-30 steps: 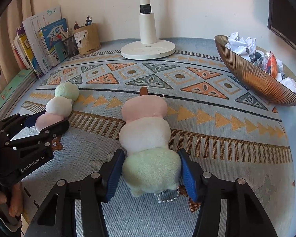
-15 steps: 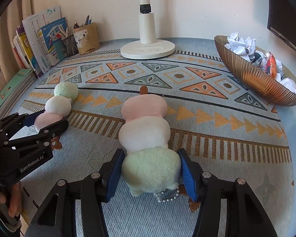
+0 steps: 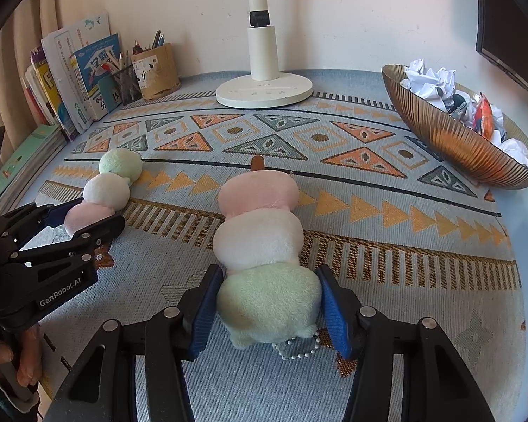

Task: Organize objects
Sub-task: 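Lift the skewer plush with the left tool while the right lifts the other, then carry both skewer plushes over the brown bowl and open both tools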

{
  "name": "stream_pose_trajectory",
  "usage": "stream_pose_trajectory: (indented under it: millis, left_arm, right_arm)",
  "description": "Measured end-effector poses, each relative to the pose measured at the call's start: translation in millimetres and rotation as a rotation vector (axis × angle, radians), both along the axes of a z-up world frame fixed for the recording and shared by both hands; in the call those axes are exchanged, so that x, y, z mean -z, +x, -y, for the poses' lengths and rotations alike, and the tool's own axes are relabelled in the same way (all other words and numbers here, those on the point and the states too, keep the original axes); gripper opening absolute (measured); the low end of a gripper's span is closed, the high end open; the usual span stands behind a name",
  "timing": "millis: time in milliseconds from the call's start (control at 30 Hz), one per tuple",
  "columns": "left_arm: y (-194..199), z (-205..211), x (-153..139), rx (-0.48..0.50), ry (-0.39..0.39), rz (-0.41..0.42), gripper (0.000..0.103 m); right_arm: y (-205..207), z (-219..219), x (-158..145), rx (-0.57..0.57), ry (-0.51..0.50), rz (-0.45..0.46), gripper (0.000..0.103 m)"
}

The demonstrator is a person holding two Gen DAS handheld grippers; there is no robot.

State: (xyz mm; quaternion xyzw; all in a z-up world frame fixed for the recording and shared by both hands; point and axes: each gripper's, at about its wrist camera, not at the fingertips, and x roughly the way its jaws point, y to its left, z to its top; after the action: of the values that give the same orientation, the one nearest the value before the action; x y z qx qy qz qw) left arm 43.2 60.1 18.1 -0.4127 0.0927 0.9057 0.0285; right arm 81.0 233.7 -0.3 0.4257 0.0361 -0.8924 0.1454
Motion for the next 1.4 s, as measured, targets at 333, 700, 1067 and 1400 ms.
stream_pose_trajectory:
  millis: [333, 700, 1067, 1400]
  left_arm:
    - [3.8, -10.8, -4.3, 0.012, -0.040, -0.028, 0.047]
    - [-34.9, -87.5, -104.5, 0.224, 0.143, -0.137, 0.047]
    - [-122.5, -216.5, -147.5, 0.418, 0.315, -0.200, 0.048]
    - [-140.5, -245.1, -104.6, 0.449, 0.270, -0.186, 0.093]
  right_arm:
    - [14.0, -9.2, -19.8, -0.020, -0.099, -0.075, 0.050]
    - [13.3, -130.3, -148.1, 0.214, -0.297, -0.342, 0.050]
    - [-74.9, -203.8, -173.7, 0.577, -0.165, -0.490, 0.050]
    - [-92.8, -225.2, -121.8, 0.569, -0.246, -0.316, 0.072]
